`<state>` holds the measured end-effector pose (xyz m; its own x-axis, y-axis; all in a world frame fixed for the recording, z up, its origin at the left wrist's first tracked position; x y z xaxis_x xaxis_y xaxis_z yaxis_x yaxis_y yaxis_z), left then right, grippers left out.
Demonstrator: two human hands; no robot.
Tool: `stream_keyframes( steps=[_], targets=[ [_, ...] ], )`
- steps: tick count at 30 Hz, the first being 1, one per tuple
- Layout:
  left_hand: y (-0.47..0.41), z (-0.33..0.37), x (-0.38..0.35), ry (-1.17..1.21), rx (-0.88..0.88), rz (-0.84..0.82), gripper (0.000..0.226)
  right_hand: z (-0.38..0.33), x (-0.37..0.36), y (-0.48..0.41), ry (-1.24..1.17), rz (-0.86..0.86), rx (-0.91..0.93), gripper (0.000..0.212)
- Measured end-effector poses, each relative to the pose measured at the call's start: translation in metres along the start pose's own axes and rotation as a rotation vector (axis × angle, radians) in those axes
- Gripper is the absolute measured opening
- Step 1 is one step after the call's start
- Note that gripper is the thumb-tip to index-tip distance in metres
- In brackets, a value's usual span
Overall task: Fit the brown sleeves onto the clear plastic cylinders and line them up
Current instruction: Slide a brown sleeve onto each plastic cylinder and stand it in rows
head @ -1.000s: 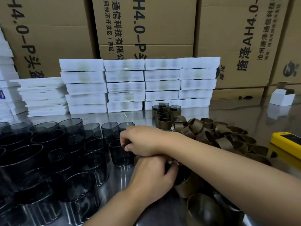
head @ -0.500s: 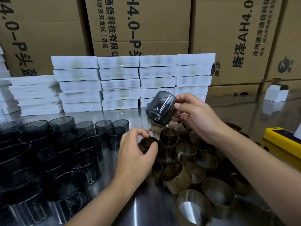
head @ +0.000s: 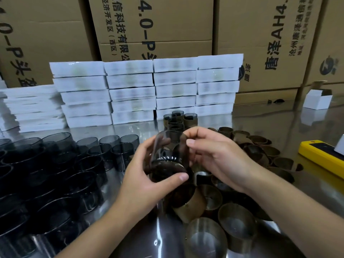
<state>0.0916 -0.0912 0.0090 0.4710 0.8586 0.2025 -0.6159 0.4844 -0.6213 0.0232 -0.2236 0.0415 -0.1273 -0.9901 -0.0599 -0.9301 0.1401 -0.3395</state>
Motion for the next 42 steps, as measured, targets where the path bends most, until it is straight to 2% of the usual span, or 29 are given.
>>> stream_keyframes(
  steps=[1, 4, 6, 9, 11, 14, 19, 23, 26, 31, 35, 38, 42],
  targets=[
    [0.000, -0.002, 0.002, 0.033, 0.017, 0.021, 0.079, 0.000, -0.001, 0.000, 0.047, 0.035, 0.014, 0.007],
    [-0.001, -0.009, 0.007, 0.096, 0.080, 0.115, 0.076, 0.001, 0.003, 0.001, 0.189, 0.153, 0.029, 0.019],
    [-0.003, -0.013, 0.012, 0.109, 0.113, 0.189, 0.074, 0.000, 0.005, 0.003, 0.481, 0.187, 0.072, 0.022],
    [-0.006, -0.014, 0.020, 0.134, 0.113, 0.269, 0.064, -0.002, -0.004, 0.009, 1.018, 0.030, 0.211, 0.016],
    [-0.008, -0.012, 0.024, 0.176, 0.110, 0.302, 0.076, 0.003, -0.014, 0.013, 1.110, -0.112, 0.219, 0.016],
    [-0.007, -0.009, 0.026, 0.250, 0.128, 0.332, 0.088, 0.008, -0.022, 0.017, 1.128, -0.204, 0.210, 0.022],
    [-0.006, -0.017, 0.027, 0.379, 0.219, 0.381, 0.063, 0.006, -0.025, 0.019, 1.015, -0.280, 0.160, 0.019],
    [-0.008, -0.020, 0.029, 0.458, 0.262, 0.382, 0.060, 0.010, -0.028, 0.020, 1.032, -0.324, 0.160, 0.017],
    [-0.008, -0.020, 0.025, 0.477, 0.299, 0.317, 0.080, 0.008, -0.026, 0.017, 1.031, -0.239, 0.221, 0.014],
    [-0.008, -0.019, 0.022, 0.589, 0.304, 0.244, 0.081, -0.006, -0.013, 0.015, 0.854, 0.009, 0.348, 0.025],
    [-0.007, -0.017, 0.021, 0.640, 0.307, 0.183, 0.067, -0.014, -0.003, 0.013, 0.716, 0.142, 0.429, 0.023],
    [-0.006, -0.020, 0.018, 0.644, 0.320, 0.135, 0.036, -0.008, -0.003, 0.011, 0.599, 0.137, 0.446, 0.013],
    [-0.004, -0.021, 0.016, 0.626, 0.334, 0.142, 0.045, -0.006, -0.002, 0.012, 0.589, 0.262, 0.522, 0.035]
  ],
)
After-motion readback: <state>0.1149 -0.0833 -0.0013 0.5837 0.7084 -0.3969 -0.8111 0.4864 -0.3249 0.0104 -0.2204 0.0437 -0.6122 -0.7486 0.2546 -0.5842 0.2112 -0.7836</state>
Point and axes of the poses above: each hand's wrist, its own y-axis away from the middle knuckle, its own x-axis out of the back of the hand, z = x × y, the point moved 5 cm from there along -y, towards the middle knuckle
